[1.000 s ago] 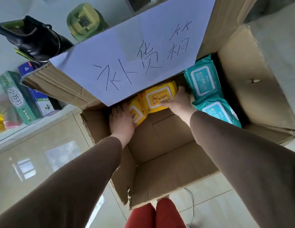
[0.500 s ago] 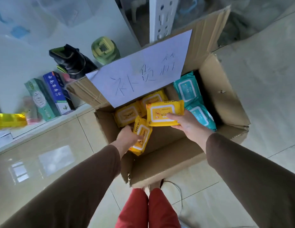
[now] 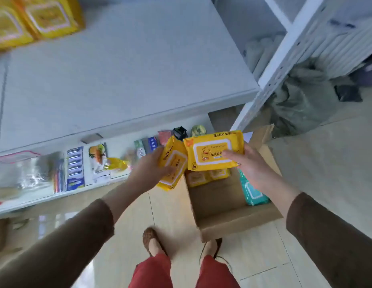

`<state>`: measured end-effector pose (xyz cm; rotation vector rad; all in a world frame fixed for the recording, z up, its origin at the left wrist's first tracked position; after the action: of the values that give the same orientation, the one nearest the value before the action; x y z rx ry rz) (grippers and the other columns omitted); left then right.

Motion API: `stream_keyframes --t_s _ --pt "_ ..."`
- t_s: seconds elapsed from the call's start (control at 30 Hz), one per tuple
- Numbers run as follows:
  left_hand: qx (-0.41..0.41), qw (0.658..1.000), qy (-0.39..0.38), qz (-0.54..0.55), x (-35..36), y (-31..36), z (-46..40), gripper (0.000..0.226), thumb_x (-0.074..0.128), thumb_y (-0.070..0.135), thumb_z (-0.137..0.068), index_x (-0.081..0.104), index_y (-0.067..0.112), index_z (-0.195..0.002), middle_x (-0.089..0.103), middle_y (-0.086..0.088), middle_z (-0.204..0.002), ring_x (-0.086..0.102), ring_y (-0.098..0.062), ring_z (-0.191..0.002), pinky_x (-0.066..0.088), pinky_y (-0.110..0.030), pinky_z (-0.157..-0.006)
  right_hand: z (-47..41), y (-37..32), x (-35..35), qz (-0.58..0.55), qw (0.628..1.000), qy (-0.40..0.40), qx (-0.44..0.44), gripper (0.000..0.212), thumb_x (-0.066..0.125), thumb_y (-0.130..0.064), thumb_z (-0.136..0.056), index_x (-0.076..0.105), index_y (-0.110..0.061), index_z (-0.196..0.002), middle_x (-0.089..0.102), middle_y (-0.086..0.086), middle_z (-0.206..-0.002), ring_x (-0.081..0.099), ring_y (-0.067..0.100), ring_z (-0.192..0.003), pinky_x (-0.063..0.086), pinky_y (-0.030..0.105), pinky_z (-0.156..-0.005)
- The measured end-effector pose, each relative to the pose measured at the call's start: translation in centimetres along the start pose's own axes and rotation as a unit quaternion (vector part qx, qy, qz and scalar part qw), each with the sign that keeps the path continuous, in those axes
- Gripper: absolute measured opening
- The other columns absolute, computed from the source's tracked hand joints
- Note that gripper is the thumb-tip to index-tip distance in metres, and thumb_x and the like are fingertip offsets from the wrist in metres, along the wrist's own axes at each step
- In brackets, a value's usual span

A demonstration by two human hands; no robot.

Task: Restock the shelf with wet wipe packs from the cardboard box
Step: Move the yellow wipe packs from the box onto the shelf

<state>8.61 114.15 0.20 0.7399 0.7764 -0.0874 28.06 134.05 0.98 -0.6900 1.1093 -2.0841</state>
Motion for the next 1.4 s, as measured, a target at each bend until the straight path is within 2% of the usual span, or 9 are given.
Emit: stream_keyframes --t_s 0.1,0.2,0.37,0.47,0.6,0.83,1.0,1.17,1.4 --pt "0.022 0.999 0.046 0.02 -8.8 -1.8 3.2 0.045 0.076 0.045 -0.072 0.051 0.035 -0.108 0.066 0.005 -0.092 0.064 -0.021 -0.082 0.053 -0.04 -0.069 0.8 -5.0 6.8 0.024 0.999 -0.016 -0.041 0.068 0.089 -0.041 -0.06 0.067 -0.014 -0.117 0.072 0.012 -0.118 0.066 0.03 -0.115 0.044 0.051 -0.107" --pt "0.031 0.996 0.077 0.029 -16.4 -4.5 5.3 0.041 0.078 0.046 -0.07 0.05 0.034 -0.098 0.063 0.008 -0.085 0.061 -0.015 -0.076 0.053 -0.038 -0.067 0.9 -8.6 13.6 0.038 0.996 -0.022 -0.079 0.047 0.079 -0.026 -0.07 0.067 -0.018 -0.115 0.074 0.007 -0.114 0.069 0.025 -0.11 0.048 0.046 -0.105" --pt "0.053 0.994 0.093 0.013 -27.2 -8.9 6.2 0.028 0.078 0.036 -0.075 0.059 0.031 -0.094 0.067 0.008 -0.082 0.065 -0.015 -0.077 0.053 -0.036 -0.067 -0.9 -12.7 23.5 0.081 0.985 -0.073 -0.131 0.04 0.073 -0.02 -0.078 0.065 -0.022 -0.118 0.074 0.003 -0.114 0.07 0.021 -0.108 0.051 0.035 -0.092" --pt "0.061 0.991 0.118 -0.006 -32.2 -11.0 4.9 0.03 0.08 0.034 -0.074 0.059 0.032 -0.095 0.067 0.008 -0.085 0.065 -0.017 -0.077 0.053 -0.037 -0.07 -3.3 -14.9 27.8 0.109 0.979 -0.085 -0.151 0.042 0.074 -0.022 -0.079 0.063 -0.023 -0.12 0.073 0.002 -0.117 0.069 0.022 -0.11 0.051 0.038 -0.094" --pt "0.07 0.987 0.141 -0.033 -37.7 -13.0 1.0 0.033 0.08 0.033 -0.075 0.058 0.034 -0.1 0.066 0.007 -0.09 0.064 -0.019 -0.081 0.053 -0.039 -0.074 -7.8 -17.4 31.7 0.122 0.974 -0.091 -0.168 0.042 0.07 -0.008 -0.087 0.059 -0.019 -0.126 0.073 0.002 -0.118 0.071 0.015 -0.104 0.056 0.025 -0.079" --pt "0.07 0.975 0.183 -0.109 -44.8 -14.3 -8.5 0.047 0.079 0.035 -0.079 0.058 0.031 -0.121 0.06 0.005 -0.099 0.06 -0.024 -0.094 0.053 -0.042 -0.082 -18.9 -20.7 35.1 0.144 0.97 -0.08 -0.177 0.048 0.074 -0.008 -0.086 0.057 -0.017 -0.13 0.072 0.0 -0.121 0.069 0.016 -0.109 0.055 0.028 -0.089" --pt "0.043 0.969 0.192 -0.152 -48.3 -14.6 -14.5 0.055 0.075 0.037 -0.084 0.052 0.031 -0.134 0.058 -0.001 -0.116 0.05 -0.031 -0.119 0.043 -0.041 -0.094 -26.8 -22.9 37.1 0.156 0.97 -0.093 -0.162 0.041 0.074 -0.008 -0.086 0.06 -0.024 -0.121 0.074 -0.006 -0.115 0.071 0.013 -0.105 0.055 0.024 -0.084" --pt "0.017 0.969 0.166 -0.183 -51.0 -15.9 -19.5 0.067 0.074 0.041 -0.083 0.045 0.035 -0.143 0.058 -0.007 -0.133 0.054 -0.032 -0.117 0.047 -0.04 -0.094 -32.5 -24.2 39.0 0.159 0.97 -0.106 -0.151 0.041 0.073 -0.007 -0.087 0.059 -0.021 -0.123 0.072 -0.003 -0.117 0.071 0.014 -0.105 0.055 0.023 -0.082" --pt "0.07 0.928 0.181 -0.318 -52.3 -16.0 -22.5 0.063 0.071 0.044 -0.084 0.044 0.035 -0.141 0.049 -0.003 -0.131 0.043 -0.027 -0.123 0.039 -0.046 -0.099 -37.0 -22.8 40.7 0.185 0.972 -0.059 -0.134 0.046 0.078 -0.016 -0.085 0.057 -0.019 -0.125 0.07 -0.002 -0.119 0.069 0.019 -0.108 0.056 0.04 -0.094"
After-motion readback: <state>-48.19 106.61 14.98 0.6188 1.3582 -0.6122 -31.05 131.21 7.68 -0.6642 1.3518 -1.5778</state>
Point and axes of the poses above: each hand's wrist, its own z-axis away from the middle knuckle, its own x-axis out of the palm, y = z × x, the point moved 3 cm from there along -z, towards the middle knuckle
